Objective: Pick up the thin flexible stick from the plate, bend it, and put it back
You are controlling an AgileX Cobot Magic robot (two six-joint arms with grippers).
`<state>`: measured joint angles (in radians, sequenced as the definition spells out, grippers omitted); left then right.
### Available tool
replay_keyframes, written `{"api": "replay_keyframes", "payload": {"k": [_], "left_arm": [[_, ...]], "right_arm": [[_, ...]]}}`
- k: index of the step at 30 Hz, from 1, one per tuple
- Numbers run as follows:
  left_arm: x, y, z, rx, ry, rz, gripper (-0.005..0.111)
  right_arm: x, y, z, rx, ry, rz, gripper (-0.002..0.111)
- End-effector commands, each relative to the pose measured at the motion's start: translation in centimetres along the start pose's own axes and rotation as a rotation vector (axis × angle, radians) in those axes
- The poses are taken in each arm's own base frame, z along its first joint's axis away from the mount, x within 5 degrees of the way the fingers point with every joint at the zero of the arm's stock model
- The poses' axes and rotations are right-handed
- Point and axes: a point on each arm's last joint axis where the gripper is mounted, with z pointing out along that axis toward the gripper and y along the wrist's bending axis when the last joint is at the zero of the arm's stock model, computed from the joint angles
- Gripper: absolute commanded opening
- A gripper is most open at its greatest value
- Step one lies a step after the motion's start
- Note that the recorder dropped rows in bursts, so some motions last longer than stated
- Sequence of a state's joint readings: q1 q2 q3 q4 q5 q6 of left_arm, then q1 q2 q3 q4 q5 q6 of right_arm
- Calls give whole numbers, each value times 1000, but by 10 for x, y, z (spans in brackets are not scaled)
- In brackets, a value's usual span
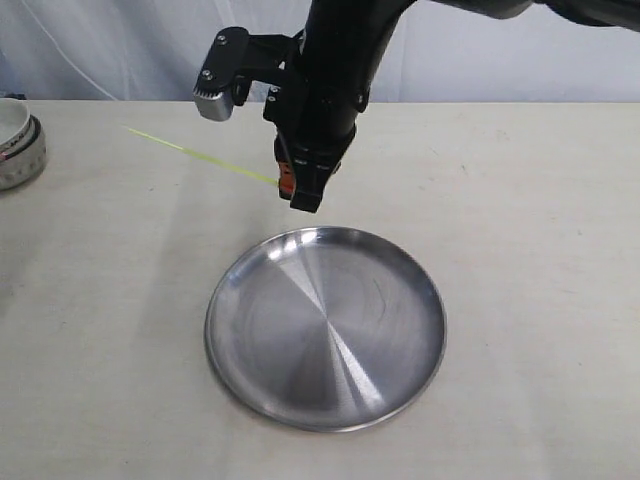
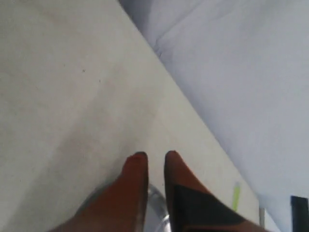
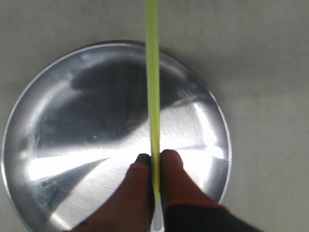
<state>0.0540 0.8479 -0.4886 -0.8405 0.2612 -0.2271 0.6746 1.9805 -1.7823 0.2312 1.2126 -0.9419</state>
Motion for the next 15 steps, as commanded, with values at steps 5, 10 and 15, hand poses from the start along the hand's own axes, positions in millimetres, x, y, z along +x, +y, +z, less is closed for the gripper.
{"api": "replay_keyframes", "payload": {"k": [5, 10, 15], "left_arm": [[7, -18, 44, 70, 255, -9, 46], [5, -30, 51, 217, 246, -7, 50], [6, -33, 50, 257, 256, 34, 50]], "right_arm": [[-1, 3, -11, -5, -33, 11, -1], [-1, 3, -11, -6, -35, 16, -1], [-1, 3, -10, -8, -33, 25, -1]]}}
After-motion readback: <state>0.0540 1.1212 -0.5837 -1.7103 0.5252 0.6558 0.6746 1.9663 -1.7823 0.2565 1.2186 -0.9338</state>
